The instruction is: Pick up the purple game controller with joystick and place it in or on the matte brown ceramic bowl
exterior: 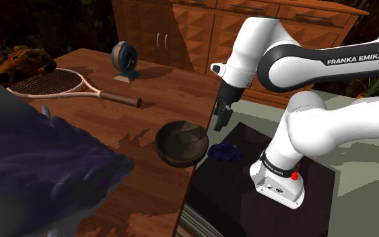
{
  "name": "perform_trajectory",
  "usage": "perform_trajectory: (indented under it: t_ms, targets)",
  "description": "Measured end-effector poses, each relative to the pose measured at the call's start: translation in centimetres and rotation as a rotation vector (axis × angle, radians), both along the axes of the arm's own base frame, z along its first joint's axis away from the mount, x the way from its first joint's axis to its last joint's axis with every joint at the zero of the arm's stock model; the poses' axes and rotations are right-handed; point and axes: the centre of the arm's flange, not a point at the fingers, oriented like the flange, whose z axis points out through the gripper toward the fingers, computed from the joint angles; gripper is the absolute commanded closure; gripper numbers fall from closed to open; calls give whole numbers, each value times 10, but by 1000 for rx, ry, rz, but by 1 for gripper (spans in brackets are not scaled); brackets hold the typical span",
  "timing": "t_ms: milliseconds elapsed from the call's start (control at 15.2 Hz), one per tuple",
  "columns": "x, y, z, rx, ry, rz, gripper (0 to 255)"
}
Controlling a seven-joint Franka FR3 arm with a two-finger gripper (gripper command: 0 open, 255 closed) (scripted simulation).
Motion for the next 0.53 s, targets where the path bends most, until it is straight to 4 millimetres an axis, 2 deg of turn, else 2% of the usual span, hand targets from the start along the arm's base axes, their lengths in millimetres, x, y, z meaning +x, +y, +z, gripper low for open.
perform_trajectory:
  t_ms: [330,396,528]
  targets:
    - [1,0,-2,0,0,0,0]
    - [1,0,-2,0,0,0,255]
    - [1,0,-2,0,0,0,255]
